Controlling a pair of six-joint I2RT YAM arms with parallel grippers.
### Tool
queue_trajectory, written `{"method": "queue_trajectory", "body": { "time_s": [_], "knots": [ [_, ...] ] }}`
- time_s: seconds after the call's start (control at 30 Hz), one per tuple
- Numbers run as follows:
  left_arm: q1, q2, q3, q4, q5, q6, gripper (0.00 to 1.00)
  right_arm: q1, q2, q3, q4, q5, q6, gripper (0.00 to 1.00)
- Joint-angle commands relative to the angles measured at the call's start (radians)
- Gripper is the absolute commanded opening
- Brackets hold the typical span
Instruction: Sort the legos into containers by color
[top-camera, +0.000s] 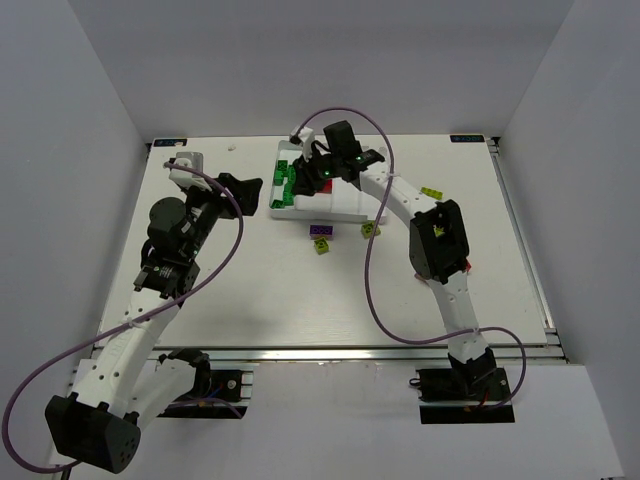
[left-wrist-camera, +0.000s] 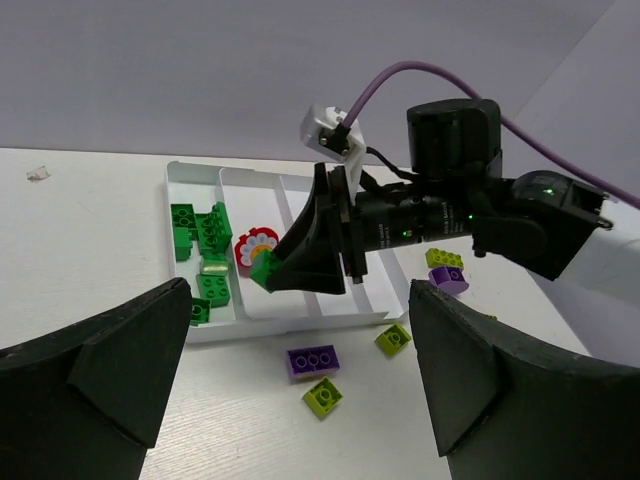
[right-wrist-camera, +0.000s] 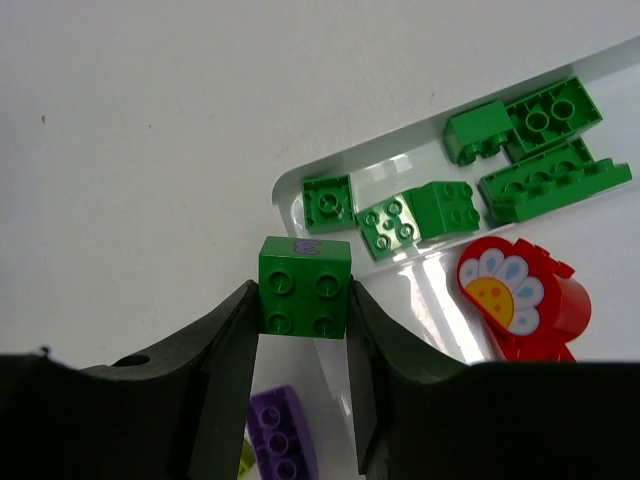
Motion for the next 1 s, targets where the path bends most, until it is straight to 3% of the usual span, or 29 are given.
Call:
{"method": "queue_trajectory", "body": {
  "time_s": [0.0,0.27,0.47,0.57,0.6,0.7,0.97],
  "knots": [
    [0.005,-0.013,-0.012,0.016,-0.002,0.013,0.98,-0.004,0.018,0.051,0.155,-0.002,0.062,0.0],
    [0.005,-0.013,-0.011,0.021,0.027,-0.001,0.98,0.021,0.141,0.111,0.211,0.049,0.07,0.0],
    [0.006,-0.007,-0.009,0.021,0.034,-0.007,0.98,0.033,0.189,0.146,0.216,0.051,0.058,0.08],
    [0.008,-0.001,-0.009,0.021,0.037,-0.009,0.98,0.042,0.203,0.159,0.219,0.069,0.059,0.26],
    [0.008,0.0,-0.009,0.021,0.038,-0.009,0.98,0.045,0.21,0.159,0.218,0.077,0.059,0.41],
    [0.011,0.003,-0.009,0.019,0.035,-0.009,0.98,0.052,0.221,0.16,0.21,0.087,0.055,0.58],
    [0.019,0.034,-0.041,0.045,0.001,-0.056,0.98,0.052,0.117,0.16,0.098,0.123,0.006,0.7]
  ]
}}
